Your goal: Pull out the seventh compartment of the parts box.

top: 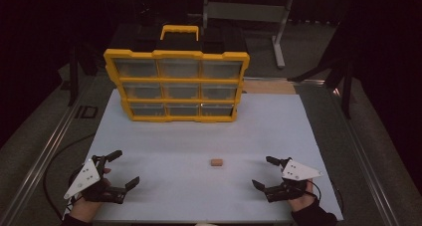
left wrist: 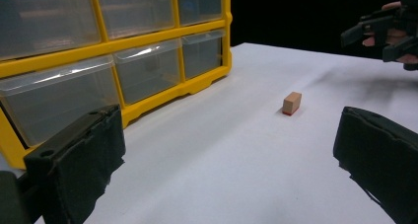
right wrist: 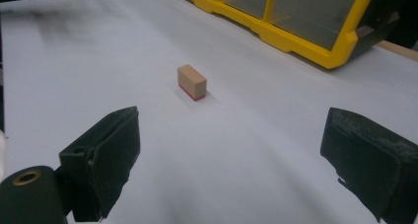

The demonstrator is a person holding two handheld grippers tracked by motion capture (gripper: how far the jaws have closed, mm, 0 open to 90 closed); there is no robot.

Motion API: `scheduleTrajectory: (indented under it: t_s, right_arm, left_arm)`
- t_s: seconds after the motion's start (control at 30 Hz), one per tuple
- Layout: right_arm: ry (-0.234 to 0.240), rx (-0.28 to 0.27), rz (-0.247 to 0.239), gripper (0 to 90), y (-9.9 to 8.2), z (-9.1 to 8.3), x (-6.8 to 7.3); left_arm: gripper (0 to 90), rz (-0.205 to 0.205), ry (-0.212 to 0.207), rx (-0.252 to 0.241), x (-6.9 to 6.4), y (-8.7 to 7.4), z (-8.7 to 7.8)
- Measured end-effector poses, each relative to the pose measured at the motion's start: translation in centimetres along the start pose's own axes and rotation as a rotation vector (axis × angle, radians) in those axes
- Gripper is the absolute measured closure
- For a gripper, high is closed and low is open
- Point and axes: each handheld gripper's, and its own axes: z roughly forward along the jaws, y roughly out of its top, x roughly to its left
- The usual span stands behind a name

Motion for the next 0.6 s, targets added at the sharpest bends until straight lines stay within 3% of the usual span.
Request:
scheduleTrajectory:
  t_s: [0.17, 0.47, 0.6]
  right_arm:
    - [-0.012, -0.027, -0.015, 8.3, -0.09, -0.07, 0.18]
    - [-0.023, -0.043, -0.026, 8.3, -0.22, -0.18, 0.29]
    - [-0.025, -0.042, -0.004, 8.2, -0.08, -0.16, 0.4]
  left_arm:
    - [0.0, 0.018, 0.006, -0.008, 0.0, -0.07, -0.16]
    - [0.0, 0.032, -0.013, 0.034, -0.03, -0.68, 0.31]
    - [0.0, 0.036, -0.015, 0.044, -0.04, -0.77, 0.34]
